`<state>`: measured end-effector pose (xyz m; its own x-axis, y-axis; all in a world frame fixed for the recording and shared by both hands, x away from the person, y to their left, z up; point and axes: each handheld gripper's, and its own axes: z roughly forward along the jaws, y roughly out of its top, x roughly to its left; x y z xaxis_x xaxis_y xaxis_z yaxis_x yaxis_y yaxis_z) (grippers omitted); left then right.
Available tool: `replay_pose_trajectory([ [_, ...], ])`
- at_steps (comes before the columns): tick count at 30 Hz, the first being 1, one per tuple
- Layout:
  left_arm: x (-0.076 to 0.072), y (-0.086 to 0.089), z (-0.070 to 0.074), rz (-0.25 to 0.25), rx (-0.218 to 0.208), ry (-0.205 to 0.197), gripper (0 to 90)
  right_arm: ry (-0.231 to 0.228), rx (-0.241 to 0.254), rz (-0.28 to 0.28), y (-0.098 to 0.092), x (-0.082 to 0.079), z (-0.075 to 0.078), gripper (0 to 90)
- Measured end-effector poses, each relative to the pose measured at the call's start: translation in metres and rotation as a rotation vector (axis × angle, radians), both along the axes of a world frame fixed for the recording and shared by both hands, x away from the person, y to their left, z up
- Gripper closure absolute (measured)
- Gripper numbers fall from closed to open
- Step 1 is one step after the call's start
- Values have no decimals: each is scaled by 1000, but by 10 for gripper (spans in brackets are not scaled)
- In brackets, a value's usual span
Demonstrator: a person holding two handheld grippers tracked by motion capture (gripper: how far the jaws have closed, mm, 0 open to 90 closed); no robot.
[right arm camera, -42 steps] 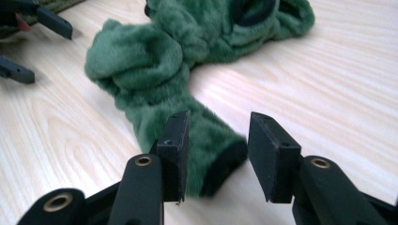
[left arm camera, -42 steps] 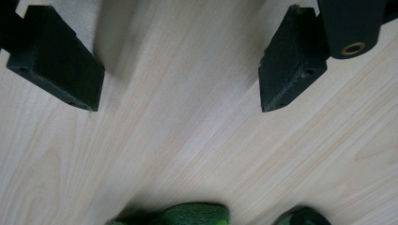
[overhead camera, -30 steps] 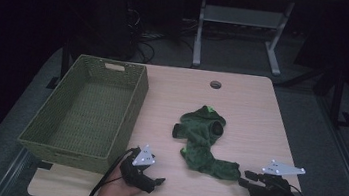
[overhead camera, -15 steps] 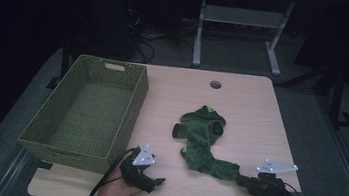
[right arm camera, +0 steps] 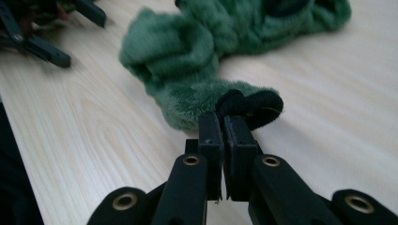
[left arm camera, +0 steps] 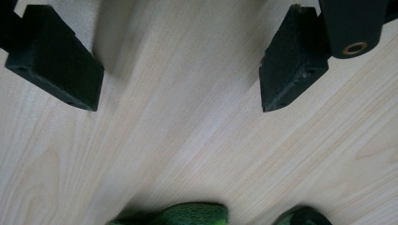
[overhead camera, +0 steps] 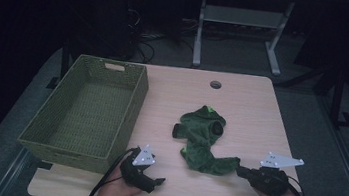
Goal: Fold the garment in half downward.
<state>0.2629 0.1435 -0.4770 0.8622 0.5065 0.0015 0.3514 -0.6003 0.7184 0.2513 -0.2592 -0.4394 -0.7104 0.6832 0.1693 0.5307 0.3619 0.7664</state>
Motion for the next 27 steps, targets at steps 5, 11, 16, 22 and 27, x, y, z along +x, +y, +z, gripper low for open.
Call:
replay_pose_trajectory([
  [5,0,0,0,-1,0,0,134,-51,2,55,12,7,16,866],
  [11,0,0,0,3,-5,2,133,-84,-3,119,30,15,26,866],
  [16,0,0,0,1,-1,-1,133,-94,-18,161,44,22,30,865],
  [22,0,0,0,3,-3,3,133,-108,-24,213,64,33,34,864],
  [27,0,-1,0,3,-4,3,132,-100,-12,264,89,51,35,859],
])
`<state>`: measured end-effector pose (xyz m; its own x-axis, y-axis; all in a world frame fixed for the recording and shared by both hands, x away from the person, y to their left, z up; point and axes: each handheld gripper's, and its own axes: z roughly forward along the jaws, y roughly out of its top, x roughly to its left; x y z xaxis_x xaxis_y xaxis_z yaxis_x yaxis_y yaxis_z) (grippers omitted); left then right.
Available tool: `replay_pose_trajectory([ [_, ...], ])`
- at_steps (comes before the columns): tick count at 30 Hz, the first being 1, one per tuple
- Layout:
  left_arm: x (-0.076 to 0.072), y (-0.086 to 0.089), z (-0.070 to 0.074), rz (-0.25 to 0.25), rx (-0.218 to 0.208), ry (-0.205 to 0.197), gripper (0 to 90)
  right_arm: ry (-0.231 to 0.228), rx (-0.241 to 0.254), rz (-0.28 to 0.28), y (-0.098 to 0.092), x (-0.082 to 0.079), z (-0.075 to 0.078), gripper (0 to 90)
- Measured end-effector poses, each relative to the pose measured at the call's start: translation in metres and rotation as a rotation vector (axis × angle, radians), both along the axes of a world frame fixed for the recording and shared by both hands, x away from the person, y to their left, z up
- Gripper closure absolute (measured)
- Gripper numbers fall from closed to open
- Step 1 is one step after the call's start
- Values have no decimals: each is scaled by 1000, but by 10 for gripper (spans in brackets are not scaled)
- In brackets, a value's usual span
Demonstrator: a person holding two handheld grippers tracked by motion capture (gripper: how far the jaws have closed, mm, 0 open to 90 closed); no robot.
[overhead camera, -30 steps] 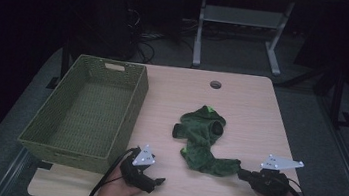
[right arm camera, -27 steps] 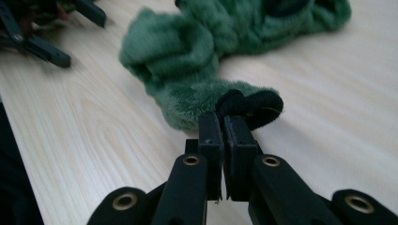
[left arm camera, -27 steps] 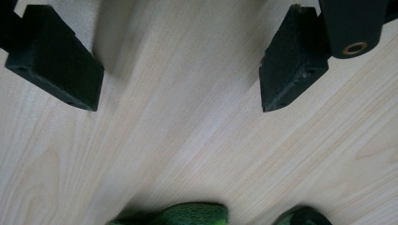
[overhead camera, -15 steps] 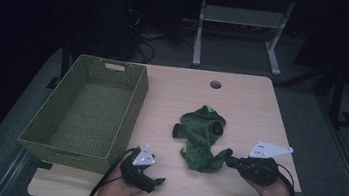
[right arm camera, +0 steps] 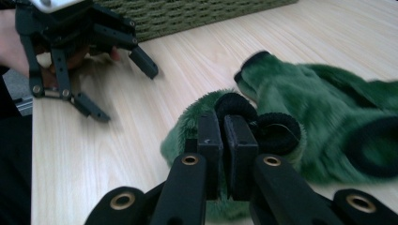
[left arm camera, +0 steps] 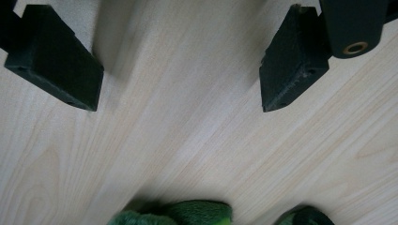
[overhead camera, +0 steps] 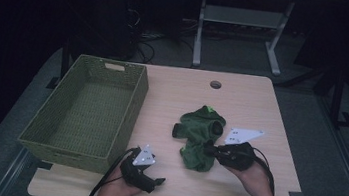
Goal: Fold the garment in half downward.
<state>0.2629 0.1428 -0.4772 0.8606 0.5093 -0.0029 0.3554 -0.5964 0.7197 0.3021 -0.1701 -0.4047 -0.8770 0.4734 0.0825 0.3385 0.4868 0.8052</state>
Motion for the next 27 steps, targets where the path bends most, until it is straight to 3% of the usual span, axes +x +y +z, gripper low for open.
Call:
replay_pose_trajectory([
  [7,0,-1,0,-2,1,-2,131,23,-6,40,33,17,-8,844],
  [10,0,-1,0,-2,1,-2,130,35,-12,37,40,19,-12,783],
  [13,0,-1,0,-2,1,-2,130,24,6,10,37,20,-10,804],
  [16,0,-1,0,-4,2,-2,130,11,42,-66,25,23,-5,878],
  [19,1,-1,0,-5,4,-3,130,21,40,-131,14,28,-6,895],
  [22,1,-1,0,-5,6,-6,130,59,22,-145,13,33,-15,896],
  [27,0,-1,0,-2,2,0,130,103,-11,-113,21,35,-31,896],
])
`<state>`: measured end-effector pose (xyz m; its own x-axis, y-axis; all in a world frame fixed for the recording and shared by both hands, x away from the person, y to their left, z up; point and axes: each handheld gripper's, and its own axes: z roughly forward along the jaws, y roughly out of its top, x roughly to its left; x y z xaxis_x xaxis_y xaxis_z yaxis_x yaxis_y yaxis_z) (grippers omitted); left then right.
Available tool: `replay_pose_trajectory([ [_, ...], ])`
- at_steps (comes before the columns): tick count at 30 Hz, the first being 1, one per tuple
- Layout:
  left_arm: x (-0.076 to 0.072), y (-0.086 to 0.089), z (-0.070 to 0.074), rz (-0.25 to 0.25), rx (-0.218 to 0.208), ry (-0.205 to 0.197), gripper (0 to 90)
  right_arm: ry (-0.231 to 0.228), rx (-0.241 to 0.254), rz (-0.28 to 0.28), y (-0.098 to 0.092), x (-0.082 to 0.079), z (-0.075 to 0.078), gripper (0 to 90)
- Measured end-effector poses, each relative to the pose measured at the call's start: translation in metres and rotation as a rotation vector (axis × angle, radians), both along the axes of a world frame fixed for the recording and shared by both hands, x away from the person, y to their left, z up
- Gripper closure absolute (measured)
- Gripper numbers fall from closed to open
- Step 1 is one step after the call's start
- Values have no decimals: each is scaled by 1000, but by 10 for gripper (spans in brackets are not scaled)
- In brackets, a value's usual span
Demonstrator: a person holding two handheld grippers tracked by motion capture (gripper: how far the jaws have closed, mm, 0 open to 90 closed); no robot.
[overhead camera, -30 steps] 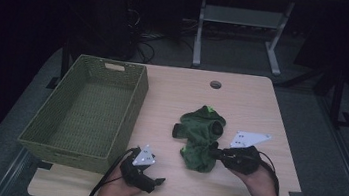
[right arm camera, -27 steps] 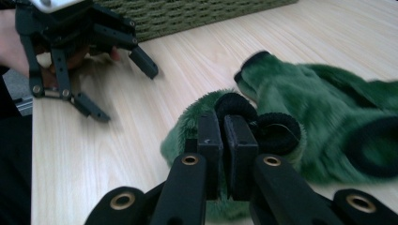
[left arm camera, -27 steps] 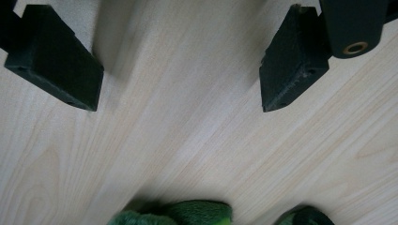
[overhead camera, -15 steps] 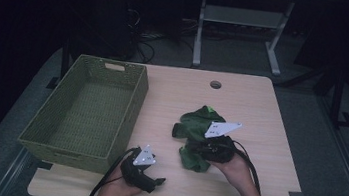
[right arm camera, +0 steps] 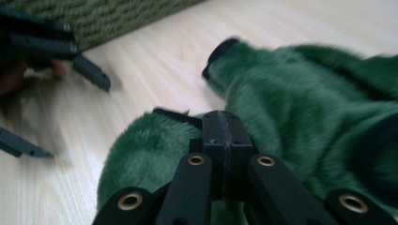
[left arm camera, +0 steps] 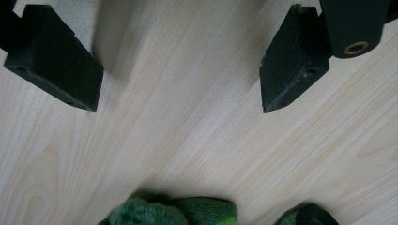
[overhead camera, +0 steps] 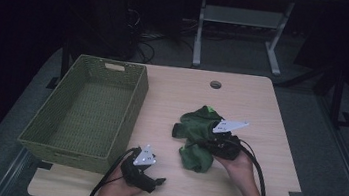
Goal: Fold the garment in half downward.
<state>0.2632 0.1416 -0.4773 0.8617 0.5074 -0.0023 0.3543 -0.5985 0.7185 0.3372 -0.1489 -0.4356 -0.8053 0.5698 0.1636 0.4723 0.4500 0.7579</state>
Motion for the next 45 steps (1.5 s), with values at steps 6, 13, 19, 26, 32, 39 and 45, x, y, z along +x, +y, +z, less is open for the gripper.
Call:
replay_pose_trajectory([
  [6,0,0,0,1,-4,-1,130,74,-65,51,14,-2,-21,898],
  [13,0,0,0,1,0,-2,129,111,-72,48,17,-2,-27,900],
  [19,0,0,0,3,-1,-1,130,79,-71,22,13,-4,-19,800],
  [26,2,-2,3,25,-15,36,141,65,-56,-12,1,-4,-6,657],
  [32,7,-8,11,13,-17,41,144,66,-58,-44,-7,-5,2,551],
  [39,15,-13,22,1,-17,23,150,43,-41,-84,-22,-4,14,491],
  [45,26,-19,33,-2,-30,9,174,3,-29,-123,-33,1,21,483],
])
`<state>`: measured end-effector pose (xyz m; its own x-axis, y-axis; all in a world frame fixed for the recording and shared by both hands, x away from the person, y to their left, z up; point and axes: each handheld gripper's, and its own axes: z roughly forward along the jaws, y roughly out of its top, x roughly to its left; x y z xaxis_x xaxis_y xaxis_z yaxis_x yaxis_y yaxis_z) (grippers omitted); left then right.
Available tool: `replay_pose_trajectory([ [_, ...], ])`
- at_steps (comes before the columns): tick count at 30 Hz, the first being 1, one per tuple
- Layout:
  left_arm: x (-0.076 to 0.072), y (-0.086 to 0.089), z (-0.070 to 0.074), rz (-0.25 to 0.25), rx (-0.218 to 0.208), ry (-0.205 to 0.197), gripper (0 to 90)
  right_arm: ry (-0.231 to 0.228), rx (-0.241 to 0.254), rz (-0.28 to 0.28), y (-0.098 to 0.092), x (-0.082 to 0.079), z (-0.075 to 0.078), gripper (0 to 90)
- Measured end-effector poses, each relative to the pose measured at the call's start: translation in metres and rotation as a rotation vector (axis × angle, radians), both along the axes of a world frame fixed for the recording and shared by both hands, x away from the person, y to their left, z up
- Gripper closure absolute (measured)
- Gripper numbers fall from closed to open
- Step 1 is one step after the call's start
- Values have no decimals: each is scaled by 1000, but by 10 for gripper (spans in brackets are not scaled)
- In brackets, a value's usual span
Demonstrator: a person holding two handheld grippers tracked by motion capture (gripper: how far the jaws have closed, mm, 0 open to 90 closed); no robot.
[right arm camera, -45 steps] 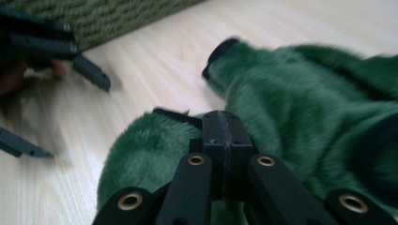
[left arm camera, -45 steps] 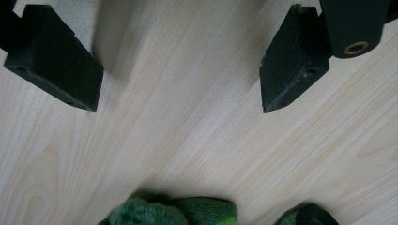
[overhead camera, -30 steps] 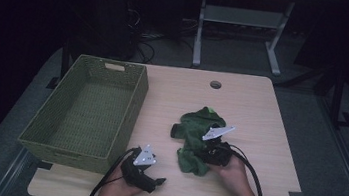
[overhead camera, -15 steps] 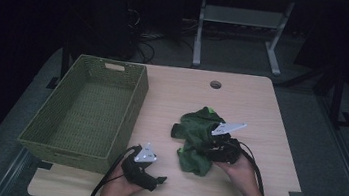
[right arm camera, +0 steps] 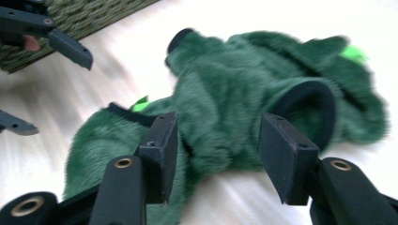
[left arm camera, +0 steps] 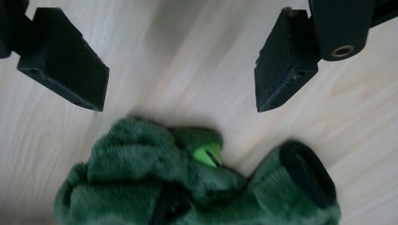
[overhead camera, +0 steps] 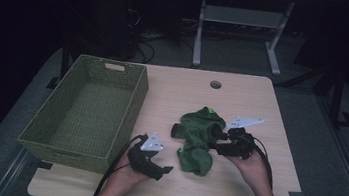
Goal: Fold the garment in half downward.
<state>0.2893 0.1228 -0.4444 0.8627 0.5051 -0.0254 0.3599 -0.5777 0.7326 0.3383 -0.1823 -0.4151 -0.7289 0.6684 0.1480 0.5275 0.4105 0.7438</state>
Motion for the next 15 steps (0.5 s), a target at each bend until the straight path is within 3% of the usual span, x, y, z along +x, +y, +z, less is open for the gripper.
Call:
replay_pose_trajectory([
  [9,14,-12,10,-11,-6,-12,179,0,-11,-74,-16,20,1,504],
  [15,34,-20,25,-3,-34,-31,222,-12,-12,-99,-21,32,7,507],
])
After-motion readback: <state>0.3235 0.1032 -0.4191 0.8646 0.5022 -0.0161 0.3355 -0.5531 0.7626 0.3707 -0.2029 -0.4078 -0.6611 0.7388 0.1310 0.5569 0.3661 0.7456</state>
